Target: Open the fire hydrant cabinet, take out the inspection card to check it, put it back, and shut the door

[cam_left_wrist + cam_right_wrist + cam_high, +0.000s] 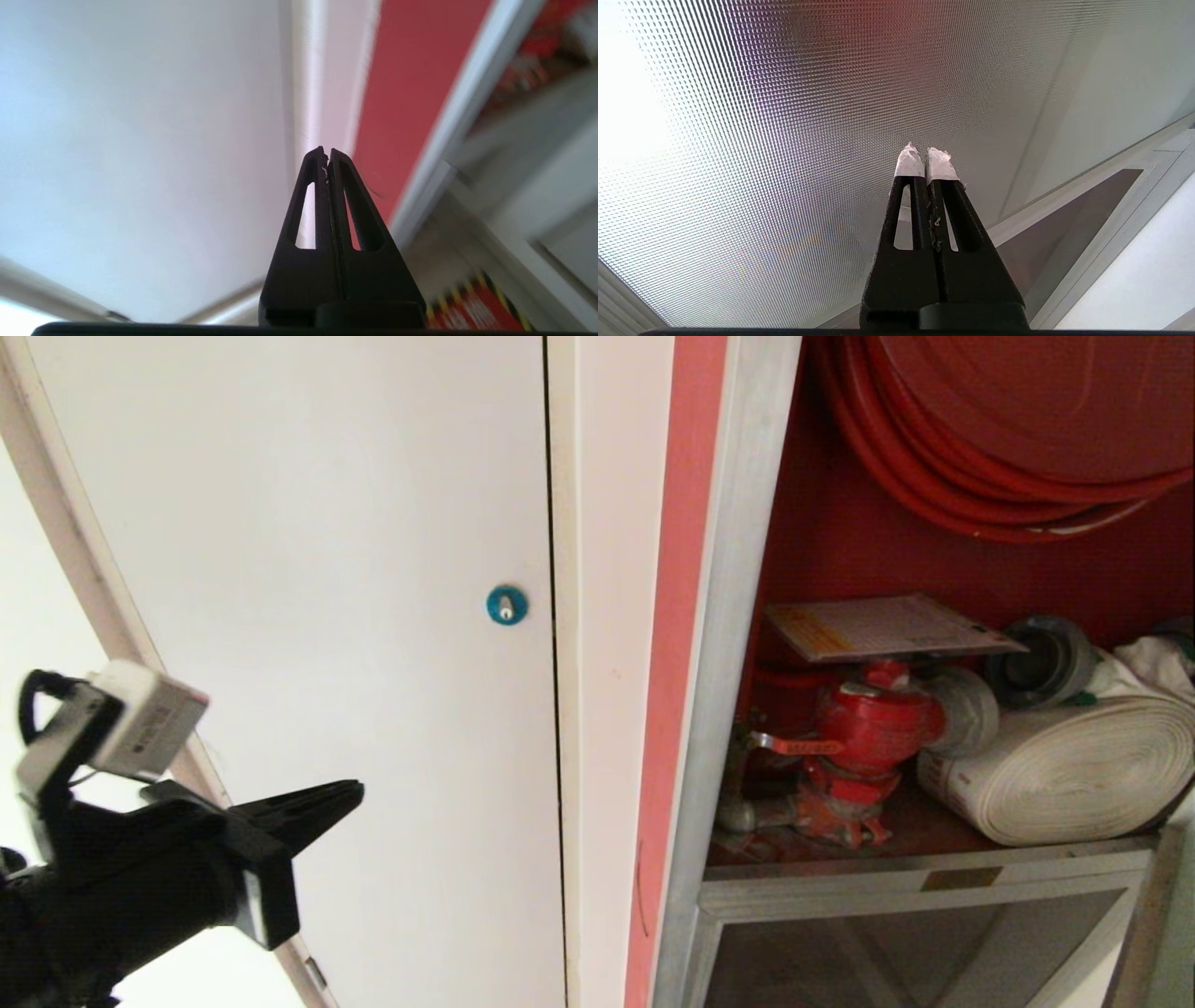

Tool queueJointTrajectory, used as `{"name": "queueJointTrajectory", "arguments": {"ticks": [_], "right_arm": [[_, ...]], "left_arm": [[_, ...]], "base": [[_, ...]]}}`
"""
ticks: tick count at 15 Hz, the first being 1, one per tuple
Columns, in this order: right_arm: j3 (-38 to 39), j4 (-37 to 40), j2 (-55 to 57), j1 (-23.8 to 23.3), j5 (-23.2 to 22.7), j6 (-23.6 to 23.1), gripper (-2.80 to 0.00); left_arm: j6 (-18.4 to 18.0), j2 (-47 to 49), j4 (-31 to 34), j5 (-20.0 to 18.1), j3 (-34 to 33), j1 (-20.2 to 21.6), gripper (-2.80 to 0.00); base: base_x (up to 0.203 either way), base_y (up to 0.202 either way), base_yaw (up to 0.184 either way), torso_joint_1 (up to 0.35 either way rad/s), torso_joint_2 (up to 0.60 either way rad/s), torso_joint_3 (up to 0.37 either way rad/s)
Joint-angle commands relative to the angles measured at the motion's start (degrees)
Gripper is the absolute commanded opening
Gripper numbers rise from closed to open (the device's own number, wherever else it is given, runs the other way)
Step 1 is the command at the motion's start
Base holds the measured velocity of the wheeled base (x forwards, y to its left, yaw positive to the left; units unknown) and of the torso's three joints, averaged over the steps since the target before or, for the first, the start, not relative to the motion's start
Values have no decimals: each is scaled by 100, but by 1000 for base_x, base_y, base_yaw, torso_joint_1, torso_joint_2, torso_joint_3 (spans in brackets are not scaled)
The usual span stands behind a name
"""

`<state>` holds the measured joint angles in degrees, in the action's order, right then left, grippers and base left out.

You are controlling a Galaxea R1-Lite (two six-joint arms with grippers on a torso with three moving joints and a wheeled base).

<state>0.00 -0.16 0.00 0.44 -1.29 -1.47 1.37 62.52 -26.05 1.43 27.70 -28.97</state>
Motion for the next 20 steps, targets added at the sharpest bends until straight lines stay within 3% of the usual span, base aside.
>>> {"name": "queueJointTrajectory", "arguments": {"ticks": [1,3,7,10,13,17,20], "right_arm": [[9,-2,9,0,-3,-3,-280],[9,-2,9,0,-3,-3,-280],[9,-2,9,0,-3,-3,-280],[9,-2,9,2,-3,-3,-280],[9,-2,9,3,-3,-3,-280],[9,-2,9,0,-3,-3,-280],[9,-2,9,6,-3,-3,-280]], "left_arm": [[-19,-874,2,7,-192,265,-280],[-40,-1493,27,22,-364,628,-280],[-56,-2309,49,33,-628,1831,-280],[-369,-3046,55,75,-965,2458,-280],[-476,-3921,175,161,-1515,2662,-280],[-496,-5092,1513,206,-1647,2768,-280],[-553,-5692,1703,172,-1947,2838,-280]], "base": [[0,0,0,0,0,0],[0,0,0,0,0,0],[0,0,0,0,0,0],[0,0,0,0,0,0],[0,0,0,0,0,0],[0,0,0,0,0,0],[0,0,0,0,0,0]]}}
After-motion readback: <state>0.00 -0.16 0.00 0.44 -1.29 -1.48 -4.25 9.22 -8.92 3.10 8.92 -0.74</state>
